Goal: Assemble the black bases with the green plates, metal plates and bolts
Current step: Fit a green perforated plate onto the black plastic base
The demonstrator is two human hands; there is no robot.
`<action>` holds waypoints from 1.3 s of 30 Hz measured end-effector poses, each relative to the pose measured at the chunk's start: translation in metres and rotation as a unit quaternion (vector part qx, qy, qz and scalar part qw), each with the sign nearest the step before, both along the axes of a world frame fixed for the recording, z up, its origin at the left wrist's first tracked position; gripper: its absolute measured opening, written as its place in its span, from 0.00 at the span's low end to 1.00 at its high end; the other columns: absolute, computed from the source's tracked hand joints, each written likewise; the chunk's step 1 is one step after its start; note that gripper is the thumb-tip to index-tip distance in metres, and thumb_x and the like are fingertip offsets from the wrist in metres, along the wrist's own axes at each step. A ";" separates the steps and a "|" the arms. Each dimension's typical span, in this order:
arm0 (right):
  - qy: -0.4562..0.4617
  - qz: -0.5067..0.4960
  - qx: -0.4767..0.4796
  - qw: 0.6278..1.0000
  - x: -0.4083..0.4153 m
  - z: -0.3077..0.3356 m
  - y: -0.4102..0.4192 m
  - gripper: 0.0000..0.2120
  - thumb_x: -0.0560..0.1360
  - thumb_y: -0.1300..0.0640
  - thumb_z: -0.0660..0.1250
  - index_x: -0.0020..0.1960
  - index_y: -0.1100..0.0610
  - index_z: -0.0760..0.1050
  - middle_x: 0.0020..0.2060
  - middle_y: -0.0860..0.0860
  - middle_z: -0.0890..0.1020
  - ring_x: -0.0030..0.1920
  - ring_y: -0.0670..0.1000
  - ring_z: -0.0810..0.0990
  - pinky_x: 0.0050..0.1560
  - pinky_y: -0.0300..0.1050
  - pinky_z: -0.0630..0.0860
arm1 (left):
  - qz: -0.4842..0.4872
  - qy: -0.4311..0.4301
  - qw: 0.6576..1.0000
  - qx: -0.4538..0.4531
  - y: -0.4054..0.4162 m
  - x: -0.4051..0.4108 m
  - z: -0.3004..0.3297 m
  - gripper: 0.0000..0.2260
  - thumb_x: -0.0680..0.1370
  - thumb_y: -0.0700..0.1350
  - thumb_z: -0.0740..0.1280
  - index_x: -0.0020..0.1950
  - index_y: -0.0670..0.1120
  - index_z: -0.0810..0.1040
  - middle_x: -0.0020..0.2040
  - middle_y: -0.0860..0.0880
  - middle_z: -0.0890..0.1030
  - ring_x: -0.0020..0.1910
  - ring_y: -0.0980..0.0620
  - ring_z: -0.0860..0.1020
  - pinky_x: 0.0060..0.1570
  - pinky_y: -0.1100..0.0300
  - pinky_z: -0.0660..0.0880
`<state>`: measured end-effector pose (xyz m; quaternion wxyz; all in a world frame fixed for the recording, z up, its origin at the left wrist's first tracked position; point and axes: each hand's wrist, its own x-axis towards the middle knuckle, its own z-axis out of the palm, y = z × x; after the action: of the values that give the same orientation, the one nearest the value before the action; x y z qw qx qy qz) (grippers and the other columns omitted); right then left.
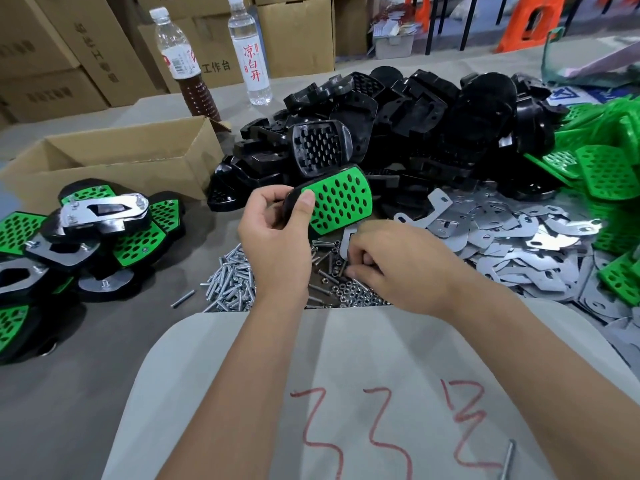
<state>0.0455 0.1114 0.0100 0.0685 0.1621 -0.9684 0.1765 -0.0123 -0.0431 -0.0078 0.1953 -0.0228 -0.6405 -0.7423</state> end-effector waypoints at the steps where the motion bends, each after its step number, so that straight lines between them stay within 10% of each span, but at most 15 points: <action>1: 0.000 0.001 -0.007 1.000 0.000 -0.001 0.000 0.11 0.81 0.50 0.68 0.42 0.52 0.73 0.38 0.40 0.69 0.46 0.49 0.74 0.46 0.51 0.72 | -0.004 0.001 1.000 -0.001 0.000 0.001 0.000 0.06 0.75 0.42 0.75 0.45 0.50 0.79 0.35 0.55 0.81 0.37 0.58 0.78 0.39 0.63 0.76; 9: 0.176 -0.032 -0.324 0.929 -0.002 -0.003 0.002 0.08 0.82 0.66 0.67 0.61 0.61 0.79 0.37 0.50 0.81 0.39 0.45 0.82 0.43 0.36 0.76 | 0.024 -0.043 0.999 0.012 0.007 0.004 0.001 0.09 0.77 0.41 0.77 0.42 0.47 0.78 0.36 0.53 0.82 0.35 0.56 0.79 0.37 0.59 0.77; 12: 0.171 -0.049 -0.373 0.911 -0.004 -0.007 0.002 0.09 0.80 0.67 0.69 0.59 0.60 0.82 0.44 0.52 0.83 0.46 0.50 0.84 0.52 0.52 0.82 | -0.027 -0.101 0.994 0.043 0.015 0.009 0.002 0.10 0.81 0.46 0.73 0.48 0.42 0.76 0.47 0.42 0.83 0.42 0.50 0.85 0.40 0.49 0.85; 15: 0.182 -0.049 -0.333 0.924 -0.007 -0.010 0.005 0.11 0.79 0.67 0.70 0.58 0.60 0.85 0.46 0.53 0.83 0.47 0.55 0.83 0.51 0.57 0.81 | -0.066 -0.122 0.989 0.049 0.021 0.014 0.001 0.12 0.82 0.46 0.71 0.53 0.39 0.72 0.51 0.38 0.81 0.43 0.49 0.87 0.36 0.49 0.85; 23: 0.187 -0.106 -0.212 0.953 -0.007 -0.008 0.005 0.03 0.77 0.64 0.74 0.47 0.57 0.85 0.37 0.46 0.76 0.38 0.40 0.72 0.43 0.30 0.67 | -0.123 -0.131 0.984 0.016 0.022 0.017 -0.001 0.15 0.76 0.29 0.71 0.54 0.43 0.70 0.42 0.46 0.86 0.46 0.43 0.88 0.45 0.40 0.85; 31: 0.195 -0.134 -0.197 0.951 -0.004 -0.004 0.001 0.03 0.75 0.65 0.74 0.44 0.59 0.84 0.35 0.44 0.77 0.35 0.42 0.73 0.41 0.28 0.67 | -0.114 -0.057 0.989 -0.072 0.024 0.021 -0.002 0.14 0.71 0.39 0.70 0.52 0.51 0.71 0.49 0.41 0.86 0.48 0.43 0.87 0.50 0.38 0.84; 39: 0.189 -0.144 -0.213 0.948 -0.003 -0.006 -0.004 0.06 0.75 0.64 0.75 0.40 0.59 0.82 0.32 0.49 0.83 0.33 0.51 0.80 0.41 0.49 0.75 | -0.084 -0.016 0.991 -0.103 0.022 0.025 -0.003 0.15 0.73 0.36 0.70 0.50 0.52 0.70 0.46 0.46 0.84 0.48 0.49 0.86 0.47 0.40 0.84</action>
<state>0.0424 0.1075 0.0040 0.3076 0.0328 -0.8908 0.3330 0.0124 -0.0210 -0.0105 0.1188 -0.0842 -0.7124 -0.6865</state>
